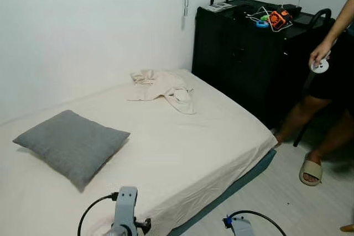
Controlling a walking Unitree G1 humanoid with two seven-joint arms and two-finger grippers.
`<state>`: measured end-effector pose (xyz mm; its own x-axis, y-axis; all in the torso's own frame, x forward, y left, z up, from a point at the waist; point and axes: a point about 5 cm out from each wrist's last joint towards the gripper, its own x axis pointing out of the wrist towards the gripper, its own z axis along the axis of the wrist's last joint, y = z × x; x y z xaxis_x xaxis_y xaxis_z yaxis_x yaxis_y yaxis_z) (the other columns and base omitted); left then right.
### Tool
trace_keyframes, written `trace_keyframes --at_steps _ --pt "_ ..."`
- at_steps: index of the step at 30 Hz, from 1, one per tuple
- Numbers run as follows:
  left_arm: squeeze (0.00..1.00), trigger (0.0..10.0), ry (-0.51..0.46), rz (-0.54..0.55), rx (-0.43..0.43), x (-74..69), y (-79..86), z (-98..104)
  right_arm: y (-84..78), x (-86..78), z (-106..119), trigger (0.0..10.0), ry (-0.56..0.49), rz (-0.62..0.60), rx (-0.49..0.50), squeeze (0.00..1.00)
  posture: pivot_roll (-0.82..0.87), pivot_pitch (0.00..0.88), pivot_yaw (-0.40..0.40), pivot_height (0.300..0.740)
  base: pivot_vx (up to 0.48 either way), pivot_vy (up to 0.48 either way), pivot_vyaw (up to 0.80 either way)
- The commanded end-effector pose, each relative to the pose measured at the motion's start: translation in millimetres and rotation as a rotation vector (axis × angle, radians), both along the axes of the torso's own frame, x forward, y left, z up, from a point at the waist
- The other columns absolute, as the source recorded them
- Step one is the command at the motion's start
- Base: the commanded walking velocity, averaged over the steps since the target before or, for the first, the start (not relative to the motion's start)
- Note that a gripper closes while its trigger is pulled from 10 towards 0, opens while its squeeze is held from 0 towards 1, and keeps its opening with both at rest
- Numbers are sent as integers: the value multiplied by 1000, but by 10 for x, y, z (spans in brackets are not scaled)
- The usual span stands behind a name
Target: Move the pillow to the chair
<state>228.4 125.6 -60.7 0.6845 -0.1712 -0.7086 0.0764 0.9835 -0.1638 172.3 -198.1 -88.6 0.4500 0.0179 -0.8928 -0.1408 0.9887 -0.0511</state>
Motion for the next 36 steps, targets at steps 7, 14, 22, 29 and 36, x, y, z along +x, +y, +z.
trace_keyframes --at_steps 7,14,22,29,36 --pt "0 10000 -70 94 42 186 141 124 6 -24 -10 10000 1 -4 10 0 -82 0 38 740 0 0 0" --pt "0 10000 -81 107 44 210 161 142 2 -33 -14 10000 2 -4 10 0 -85 0 40 740 306 0 0" --pt "0 10000 -65 107 42 152 154 101 -3 -45 -18 10000 6 -2 11 0 -84 0 38 740 319 0 0" --pt "0 10000 -59 125 12 139 141 92 -2 -38 -15 10000 5 22 0 0 -83 0 36 740 181 0 0" --pt "0 10000 -65 112 12 147 127 99 -4 -40 -15 10000 6 31 -6 0 -87 0 37 740 0 0 0"
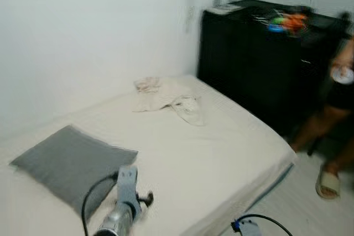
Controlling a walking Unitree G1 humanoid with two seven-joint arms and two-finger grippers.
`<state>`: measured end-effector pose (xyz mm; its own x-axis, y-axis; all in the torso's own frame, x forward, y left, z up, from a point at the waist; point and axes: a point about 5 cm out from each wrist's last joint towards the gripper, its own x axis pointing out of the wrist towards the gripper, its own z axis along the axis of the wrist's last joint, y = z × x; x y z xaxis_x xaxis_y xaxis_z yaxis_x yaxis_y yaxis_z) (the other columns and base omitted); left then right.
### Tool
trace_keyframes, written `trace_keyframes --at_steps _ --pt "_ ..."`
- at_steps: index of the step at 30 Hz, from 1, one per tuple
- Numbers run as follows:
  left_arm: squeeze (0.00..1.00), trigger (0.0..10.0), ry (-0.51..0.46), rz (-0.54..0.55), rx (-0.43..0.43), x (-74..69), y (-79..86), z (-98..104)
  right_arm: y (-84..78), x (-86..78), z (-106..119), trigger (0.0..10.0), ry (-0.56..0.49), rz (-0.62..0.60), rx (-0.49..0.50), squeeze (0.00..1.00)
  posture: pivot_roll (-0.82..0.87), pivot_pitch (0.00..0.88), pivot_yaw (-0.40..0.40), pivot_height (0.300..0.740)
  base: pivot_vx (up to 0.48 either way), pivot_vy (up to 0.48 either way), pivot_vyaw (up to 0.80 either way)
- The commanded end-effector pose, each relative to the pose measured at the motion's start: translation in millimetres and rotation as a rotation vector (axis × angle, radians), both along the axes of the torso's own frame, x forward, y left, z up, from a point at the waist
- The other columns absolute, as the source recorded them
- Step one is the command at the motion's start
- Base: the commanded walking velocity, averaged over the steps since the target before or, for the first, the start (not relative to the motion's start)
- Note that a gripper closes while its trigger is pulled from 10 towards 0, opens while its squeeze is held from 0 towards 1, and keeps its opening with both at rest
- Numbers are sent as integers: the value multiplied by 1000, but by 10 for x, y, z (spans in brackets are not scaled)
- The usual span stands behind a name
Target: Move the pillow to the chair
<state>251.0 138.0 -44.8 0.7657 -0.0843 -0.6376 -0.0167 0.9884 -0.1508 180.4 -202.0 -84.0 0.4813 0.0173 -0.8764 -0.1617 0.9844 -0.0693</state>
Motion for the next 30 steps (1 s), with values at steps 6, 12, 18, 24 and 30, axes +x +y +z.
trace_keyframes --at_steps 6,12,18,24,30 --pt "0 10000 31 -16 15 -77 0 -58 33 -121 -61 10000 40 6 4 0 -89 0 38 740 0 0 0" --pt "0 10000 24 -22 23 -61 4 -47 32 -118 -59 10000 37 5 4 0 -89 0 39 740 0 0 0" --pt "0 10000 40 -57 60 -60 -11 -52 38 -120 -61 10000 41 7 5 0 -87 0 40 740 0 0 0" --pt "0 10000 57 -73 74 -88 -23 -74 41 -119 -61 10000 43 9 7 0 -87 0 39 740 -85 0 0" --pt "0 10000 66 -83 81 -122 -38 -97 46 -116 -61 10000 44 6 11 0 -86 0 40 740 -282 0 0"
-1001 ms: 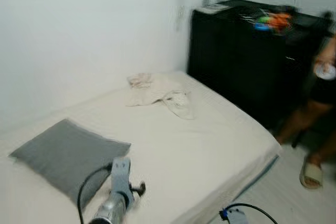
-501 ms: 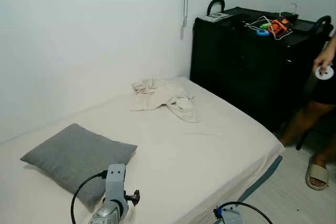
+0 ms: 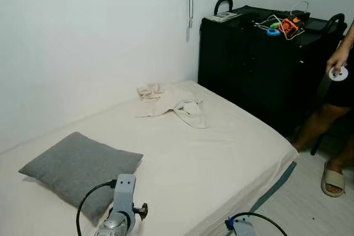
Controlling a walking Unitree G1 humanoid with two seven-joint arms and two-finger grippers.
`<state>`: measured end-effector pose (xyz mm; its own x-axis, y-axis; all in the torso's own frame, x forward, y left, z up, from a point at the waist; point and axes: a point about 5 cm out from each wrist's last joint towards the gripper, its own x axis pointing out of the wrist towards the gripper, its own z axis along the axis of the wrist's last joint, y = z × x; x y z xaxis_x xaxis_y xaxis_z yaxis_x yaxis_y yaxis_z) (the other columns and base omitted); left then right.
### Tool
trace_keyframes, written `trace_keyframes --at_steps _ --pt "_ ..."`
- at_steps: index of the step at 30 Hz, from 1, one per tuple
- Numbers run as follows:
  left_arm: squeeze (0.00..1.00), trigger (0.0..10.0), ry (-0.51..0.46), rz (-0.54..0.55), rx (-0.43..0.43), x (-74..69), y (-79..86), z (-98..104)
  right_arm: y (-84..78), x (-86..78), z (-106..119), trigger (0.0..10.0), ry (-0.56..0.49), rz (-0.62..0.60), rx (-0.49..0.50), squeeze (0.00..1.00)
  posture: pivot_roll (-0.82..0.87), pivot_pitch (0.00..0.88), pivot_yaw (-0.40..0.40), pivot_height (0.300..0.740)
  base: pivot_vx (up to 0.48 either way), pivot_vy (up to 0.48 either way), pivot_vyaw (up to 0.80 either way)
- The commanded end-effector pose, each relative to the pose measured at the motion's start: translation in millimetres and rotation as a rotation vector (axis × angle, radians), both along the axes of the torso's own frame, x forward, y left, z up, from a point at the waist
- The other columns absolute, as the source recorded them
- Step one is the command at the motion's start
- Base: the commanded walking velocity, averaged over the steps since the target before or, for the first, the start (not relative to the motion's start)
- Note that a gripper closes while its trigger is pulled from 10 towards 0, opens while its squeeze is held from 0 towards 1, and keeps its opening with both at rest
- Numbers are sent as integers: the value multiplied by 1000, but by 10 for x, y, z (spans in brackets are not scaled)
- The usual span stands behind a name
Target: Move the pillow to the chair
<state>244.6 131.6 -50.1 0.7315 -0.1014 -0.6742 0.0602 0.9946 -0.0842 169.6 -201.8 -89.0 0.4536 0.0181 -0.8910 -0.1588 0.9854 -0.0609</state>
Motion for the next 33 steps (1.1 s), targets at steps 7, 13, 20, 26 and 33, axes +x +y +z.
trace_keyframes --at_steps 7,13,20,26,33 --pt "0 10000 23 -1 11 -59 19 -43 47 -4 -10 10000 12 7 12 0 -87 0 44 740 -116 0 0" --pt "0 10000 27 -13 18 -61 9 -45 49 3 -7 10000 11 4 13 0 -89 0 44 740 0 0 0" --pt "0 10000 32 -22 21 -65 -6 -49 48 15 -2 10000 8 0 14 0 -91 0 45 740 -117 0 0" --pt "0 10000 34 -29 18 -74 -28 -54 39 20 1 10000 6 -4 15 0 -93 0 46 740 -293 0 0" --pt "0 10000 32 -35 17 -67 -34 -49 41 29 6 10000 4 -4 16 0 -93 0 47 740 -301 0 0"
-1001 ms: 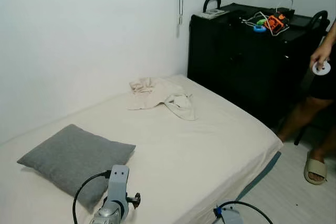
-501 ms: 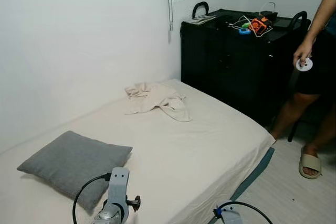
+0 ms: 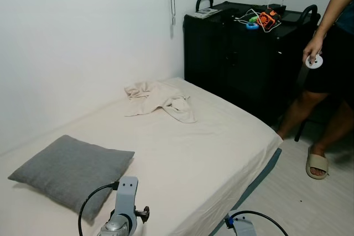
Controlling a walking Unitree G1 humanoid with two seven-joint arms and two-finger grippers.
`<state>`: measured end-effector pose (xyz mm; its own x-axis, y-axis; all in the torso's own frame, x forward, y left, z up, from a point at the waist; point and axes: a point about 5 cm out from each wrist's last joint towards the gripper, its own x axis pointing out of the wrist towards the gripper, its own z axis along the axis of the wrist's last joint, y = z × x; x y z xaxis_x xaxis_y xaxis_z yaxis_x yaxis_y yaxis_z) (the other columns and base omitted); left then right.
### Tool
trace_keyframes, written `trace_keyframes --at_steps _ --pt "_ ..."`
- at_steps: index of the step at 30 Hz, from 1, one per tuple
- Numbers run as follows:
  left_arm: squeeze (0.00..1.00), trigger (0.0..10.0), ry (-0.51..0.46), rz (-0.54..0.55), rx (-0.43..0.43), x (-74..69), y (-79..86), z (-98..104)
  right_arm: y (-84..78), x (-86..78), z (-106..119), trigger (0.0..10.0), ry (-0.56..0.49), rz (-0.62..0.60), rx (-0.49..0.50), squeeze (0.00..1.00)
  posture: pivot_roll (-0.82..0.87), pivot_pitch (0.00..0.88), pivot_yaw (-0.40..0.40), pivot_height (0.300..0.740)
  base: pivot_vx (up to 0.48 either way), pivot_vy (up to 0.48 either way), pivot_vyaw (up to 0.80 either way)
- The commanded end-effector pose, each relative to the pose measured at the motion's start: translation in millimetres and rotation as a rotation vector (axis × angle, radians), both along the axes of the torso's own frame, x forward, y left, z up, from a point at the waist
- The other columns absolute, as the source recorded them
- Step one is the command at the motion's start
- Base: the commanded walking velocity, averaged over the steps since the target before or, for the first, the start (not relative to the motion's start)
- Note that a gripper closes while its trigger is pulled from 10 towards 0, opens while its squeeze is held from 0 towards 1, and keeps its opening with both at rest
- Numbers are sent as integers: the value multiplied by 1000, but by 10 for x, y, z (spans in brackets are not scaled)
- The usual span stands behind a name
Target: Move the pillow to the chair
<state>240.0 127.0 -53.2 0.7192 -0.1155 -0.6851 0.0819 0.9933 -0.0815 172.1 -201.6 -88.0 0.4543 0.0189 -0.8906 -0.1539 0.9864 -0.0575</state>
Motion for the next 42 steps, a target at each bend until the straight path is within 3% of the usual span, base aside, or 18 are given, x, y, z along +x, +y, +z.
trace_keyframes --at_steps 1,9,22,37,42 --pt "0 10000 17 -12 12 -20 9 -18 39 7 -4 10000 4 1 13 0 -93 0 46 740 -300 0 0" --pt "0 10000 14 -20 9 -16 -7 -14 48 18 0 10000 2 0 15 0 -94 0 49 740 -300 0 0" --pt "0 10000 10 -46 14 -17 -41 -12 58 25 2 10000 -1 -4 19 0 -97 0 52 740 0 0 0" --pt "0 10000 15 -48 13 -18 -58 -13 59 22 0 10000 1 3 16 0 -96 0 51 740 -419 0 0" --pt "0 10000 10 -47 13 -16 -61 -11 59 12 -4 10000 4 7 15 0 -95 0 53 740 -66 0 0"
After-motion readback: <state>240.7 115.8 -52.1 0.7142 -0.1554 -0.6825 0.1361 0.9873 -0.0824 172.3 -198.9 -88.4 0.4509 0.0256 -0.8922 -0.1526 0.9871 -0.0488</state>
